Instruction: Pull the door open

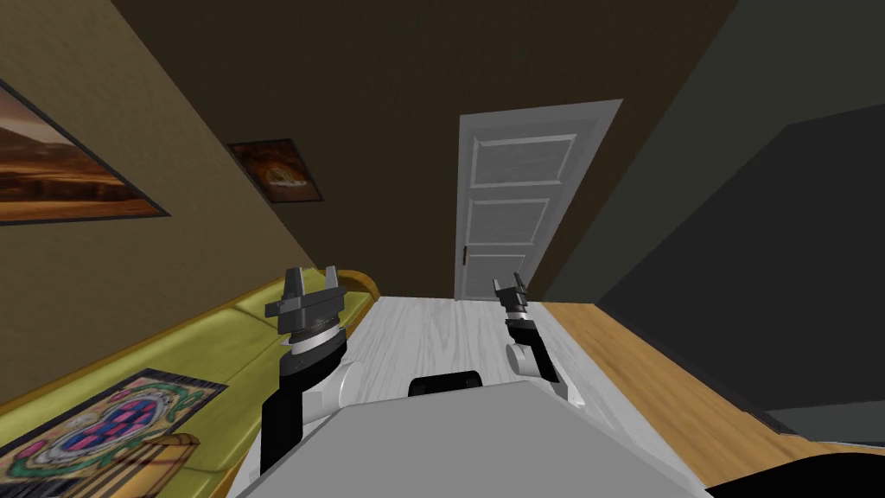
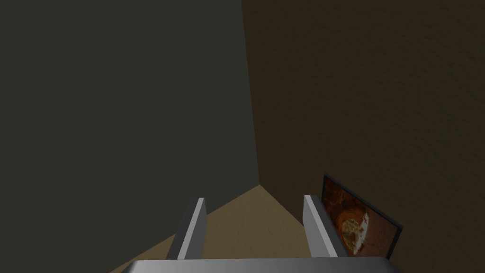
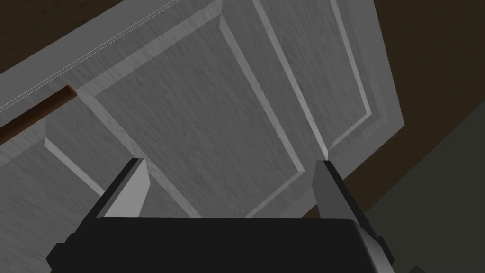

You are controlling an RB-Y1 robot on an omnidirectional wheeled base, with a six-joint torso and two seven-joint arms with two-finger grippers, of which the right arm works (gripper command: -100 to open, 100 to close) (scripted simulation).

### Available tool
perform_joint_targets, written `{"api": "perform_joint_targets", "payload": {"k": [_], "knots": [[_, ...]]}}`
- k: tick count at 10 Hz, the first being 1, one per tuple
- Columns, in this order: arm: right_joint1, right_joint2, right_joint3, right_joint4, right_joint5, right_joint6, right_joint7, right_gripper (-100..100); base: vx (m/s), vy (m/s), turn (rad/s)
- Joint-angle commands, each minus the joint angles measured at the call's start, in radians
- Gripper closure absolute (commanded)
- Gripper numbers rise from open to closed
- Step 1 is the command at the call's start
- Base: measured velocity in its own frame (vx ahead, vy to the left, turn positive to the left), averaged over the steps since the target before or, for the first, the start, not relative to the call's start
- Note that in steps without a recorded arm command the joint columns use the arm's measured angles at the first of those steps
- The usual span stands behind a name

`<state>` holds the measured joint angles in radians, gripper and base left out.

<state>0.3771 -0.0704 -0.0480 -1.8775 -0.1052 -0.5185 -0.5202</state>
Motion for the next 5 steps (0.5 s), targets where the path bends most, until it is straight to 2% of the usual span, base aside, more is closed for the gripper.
{"api": "perform_joint_targets", "payload": {"k": [1,5], "knots": [[-0.004,-0.003,-0.007,0.036,-0.018,-0.014,-0.031,-100,0.097,-0.028,0.152],[-0.028,-0.01,-0.028,0.13,-0.064,-0.042,-0.105,-100,0.093,-0.027,0.138]]}}
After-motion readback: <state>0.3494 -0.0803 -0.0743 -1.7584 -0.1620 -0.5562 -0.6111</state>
